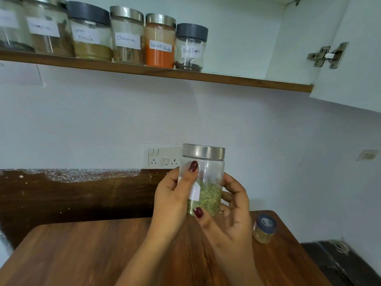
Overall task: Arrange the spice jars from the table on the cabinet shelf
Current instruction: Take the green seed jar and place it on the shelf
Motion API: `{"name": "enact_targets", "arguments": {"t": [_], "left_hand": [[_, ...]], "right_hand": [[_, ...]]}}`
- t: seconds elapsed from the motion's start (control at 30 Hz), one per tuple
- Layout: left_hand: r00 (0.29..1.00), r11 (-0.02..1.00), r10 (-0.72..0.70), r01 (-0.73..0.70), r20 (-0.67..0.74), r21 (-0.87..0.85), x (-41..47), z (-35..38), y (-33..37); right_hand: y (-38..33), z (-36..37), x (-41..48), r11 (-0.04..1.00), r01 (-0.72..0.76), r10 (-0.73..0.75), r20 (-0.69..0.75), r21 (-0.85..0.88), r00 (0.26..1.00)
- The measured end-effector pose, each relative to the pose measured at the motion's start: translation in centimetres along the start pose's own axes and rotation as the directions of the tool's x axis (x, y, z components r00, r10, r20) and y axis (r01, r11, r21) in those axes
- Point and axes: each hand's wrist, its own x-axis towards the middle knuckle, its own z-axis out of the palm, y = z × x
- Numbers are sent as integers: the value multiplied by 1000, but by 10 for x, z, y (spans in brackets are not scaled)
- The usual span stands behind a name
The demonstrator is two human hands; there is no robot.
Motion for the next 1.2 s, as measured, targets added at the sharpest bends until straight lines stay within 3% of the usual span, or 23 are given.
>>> {"name": "enact_targets", "arguments": {"t": [0.17,0.37,0.7,1.2], "left_hand": [[999,998,32,-32,9,50,1,3,6],[995,998,-47,42,92,53,4,-4,13],[985,994,-105,108,140,-13,3,1,15],[994,997,53,-58,95,50,11,19,17]], "right_hand": [[2,-2,3,993,-58,60,-17,107,998],[-1,-5,10,968,-75,84,-26,238,996],[-7,0,23,832,-171,181,33,528,983],[-21,-15,32,919,-52,45,26,391,999]]}}
